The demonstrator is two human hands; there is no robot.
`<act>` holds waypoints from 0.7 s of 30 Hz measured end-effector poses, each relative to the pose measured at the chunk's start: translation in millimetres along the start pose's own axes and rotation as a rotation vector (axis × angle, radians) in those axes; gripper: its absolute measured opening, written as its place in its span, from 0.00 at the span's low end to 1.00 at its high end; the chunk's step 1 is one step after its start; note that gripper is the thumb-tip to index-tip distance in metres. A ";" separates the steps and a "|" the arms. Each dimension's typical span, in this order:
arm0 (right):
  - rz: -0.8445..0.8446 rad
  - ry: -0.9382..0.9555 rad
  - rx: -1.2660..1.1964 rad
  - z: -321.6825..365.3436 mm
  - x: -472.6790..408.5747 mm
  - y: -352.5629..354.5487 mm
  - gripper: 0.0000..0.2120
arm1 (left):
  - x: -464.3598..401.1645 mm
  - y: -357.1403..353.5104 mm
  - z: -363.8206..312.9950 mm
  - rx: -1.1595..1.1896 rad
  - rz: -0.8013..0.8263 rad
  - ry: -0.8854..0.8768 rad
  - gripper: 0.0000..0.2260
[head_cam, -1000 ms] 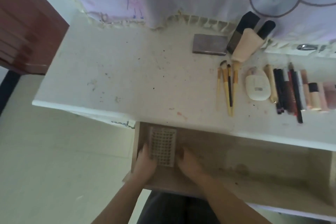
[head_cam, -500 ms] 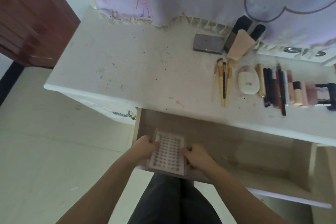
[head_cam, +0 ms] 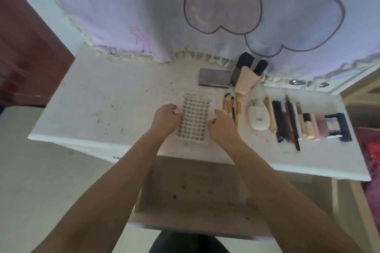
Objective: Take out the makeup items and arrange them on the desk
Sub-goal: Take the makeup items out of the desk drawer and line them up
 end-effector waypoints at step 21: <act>0.064 -0.253 -0.345 -85.5 79.3 45.7 0.07 | 97.5 -39.0 65.7 0.044 -0.129 -0.095 0.07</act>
Point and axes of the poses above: each hand's wrist, its own x-axis away from the middle knuckle, its own y-axis out of the back of the hand, z = x × y, the point moved 3 cm from there along -x, towards the middle knuckle, and after that the axes turned 15 degrees about -x, right-handed, at the moved point
